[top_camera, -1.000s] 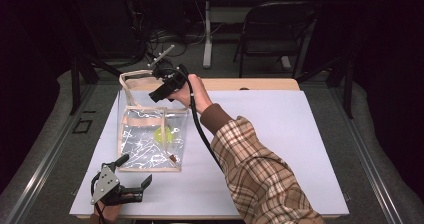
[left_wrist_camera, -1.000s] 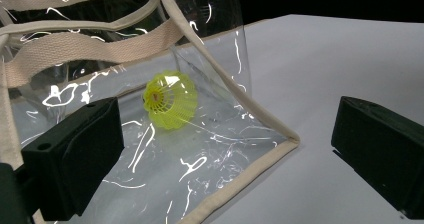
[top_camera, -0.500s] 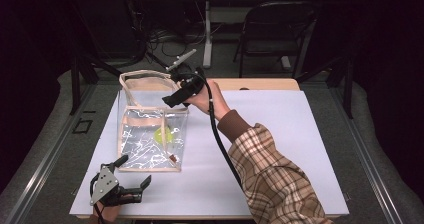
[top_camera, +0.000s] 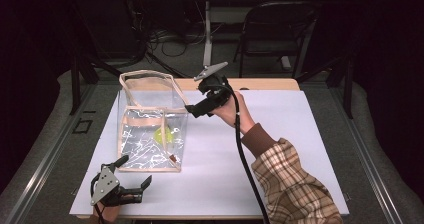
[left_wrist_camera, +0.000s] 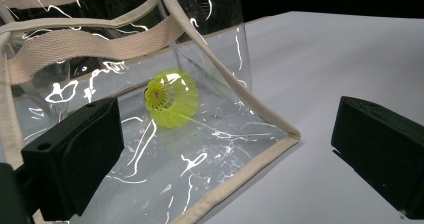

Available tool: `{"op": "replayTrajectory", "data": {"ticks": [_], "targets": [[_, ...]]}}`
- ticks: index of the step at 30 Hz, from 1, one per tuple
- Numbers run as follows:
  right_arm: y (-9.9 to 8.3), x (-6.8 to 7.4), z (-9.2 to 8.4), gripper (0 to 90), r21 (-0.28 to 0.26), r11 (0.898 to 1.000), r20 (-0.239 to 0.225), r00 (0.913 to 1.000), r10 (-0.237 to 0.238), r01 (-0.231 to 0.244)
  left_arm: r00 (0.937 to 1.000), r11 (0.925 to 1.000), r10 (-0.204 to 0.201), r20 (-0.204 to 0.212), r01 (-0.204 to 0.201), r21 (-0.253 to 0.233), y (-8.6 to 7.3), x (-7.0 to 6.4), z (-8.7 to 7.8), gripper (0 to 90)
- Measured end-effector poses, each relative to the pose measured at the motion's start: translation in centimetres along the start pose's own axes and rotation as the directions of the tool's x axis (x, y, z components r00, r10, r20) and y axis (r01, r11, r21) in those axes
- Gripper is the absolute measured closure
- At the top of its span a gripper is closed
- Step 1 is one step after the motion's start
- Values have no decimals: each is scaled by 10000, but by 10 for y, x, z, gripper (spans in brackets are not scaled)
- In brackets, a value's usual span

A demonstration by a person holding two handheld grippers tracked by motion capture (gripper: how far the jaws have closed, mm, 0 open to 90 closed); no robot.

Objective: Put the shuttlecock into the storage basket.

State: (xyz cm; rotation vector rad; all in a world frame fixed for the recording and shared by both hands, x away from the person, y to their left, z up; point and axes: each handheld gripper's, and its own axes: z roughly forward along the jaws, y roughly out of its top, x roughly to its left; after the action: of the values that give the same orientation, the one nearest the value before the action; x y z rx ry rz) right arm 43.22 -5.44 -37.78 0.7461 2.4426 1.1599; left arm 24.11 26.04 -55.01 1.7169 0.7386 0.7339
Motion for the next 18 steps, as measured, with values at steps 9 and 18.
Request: {"op": "replayTrajectory", "data": {"ticks": [9, 18], "targets": [[-28, 0, -19, 0, -46, 10000, 208, 9998, 13, -12, 10000, 10000, -25, 12, 25, -14, 0, 0, 0, 1], [-56, -3, -29, 0, -11, 9997, 377, 9990, 250, -249, 10000, 10000, -20, 4, 20, 9, 0, 0, 0, 1]]}}
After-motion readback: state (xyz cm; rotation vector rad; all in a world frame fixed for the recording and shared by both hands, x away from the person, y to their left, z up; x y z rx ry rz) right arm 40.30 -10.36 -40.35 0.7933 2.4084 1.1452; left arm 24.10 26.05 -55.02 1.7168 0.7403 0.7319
